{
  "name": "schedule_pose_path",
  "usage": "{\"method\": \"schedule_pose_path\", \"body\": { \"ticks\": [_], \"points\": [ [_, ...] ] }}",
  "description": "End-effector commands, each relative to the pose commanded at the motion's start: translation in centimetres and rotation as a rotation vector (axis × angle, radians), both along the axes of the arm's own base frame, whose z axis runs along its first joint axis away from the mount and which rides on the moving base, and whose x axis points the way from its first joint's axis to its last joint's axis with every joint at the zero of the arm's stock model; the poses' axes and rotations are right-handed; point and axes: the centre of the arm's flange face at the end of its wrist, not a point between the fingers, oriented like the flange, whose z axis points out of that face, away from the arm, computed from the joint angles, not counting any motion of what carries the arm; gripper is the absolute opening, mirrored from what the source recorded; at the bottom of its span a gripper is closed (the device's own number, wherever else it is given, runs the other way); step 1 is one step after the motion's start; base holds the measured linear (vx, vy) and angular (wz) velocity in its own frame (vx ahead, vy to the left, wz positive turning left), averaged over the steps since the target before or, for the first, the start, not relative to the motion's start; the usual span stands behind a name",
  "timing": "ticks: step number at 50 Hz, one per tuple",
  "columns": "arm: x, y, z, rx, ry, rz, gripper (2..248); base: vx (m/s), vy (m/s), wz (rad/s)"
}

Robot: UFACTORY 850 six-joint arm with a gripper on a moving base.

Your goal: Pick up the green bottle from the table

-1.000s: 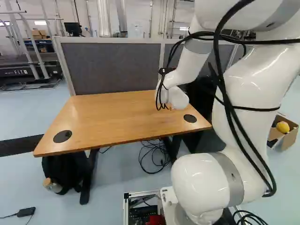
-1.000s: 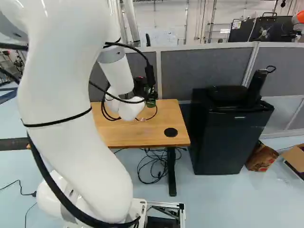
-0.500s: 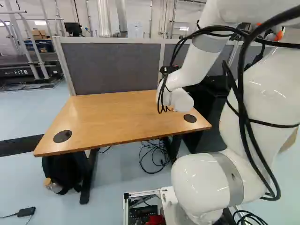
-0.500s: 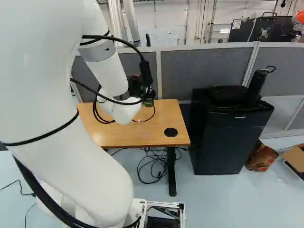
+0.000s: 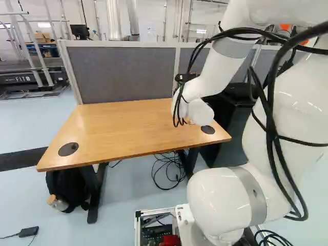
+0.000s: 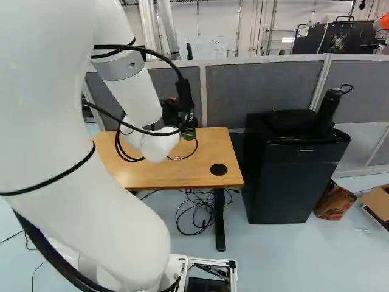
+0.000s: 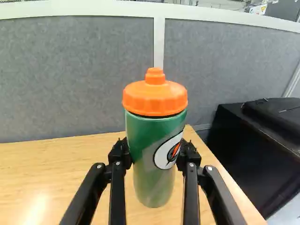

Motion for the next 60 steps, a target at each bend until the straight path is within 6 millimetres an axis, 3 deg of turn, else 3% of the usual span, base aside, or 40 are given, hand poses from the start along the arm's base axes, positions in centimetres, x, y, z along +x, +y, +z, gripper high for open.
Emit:
{"method": "schedule_pose_path", "body": {
  "ticks": [38,60],
  "points": [
    [-7.6,0.9,-2.3,-0.011,0.125,0.057,110,0.0,0.0,0.0],
    [-10.3,1.1,-3.4,-0.017,0.169,0.077,110,0.0,0.0,0.0]
  ]
}}
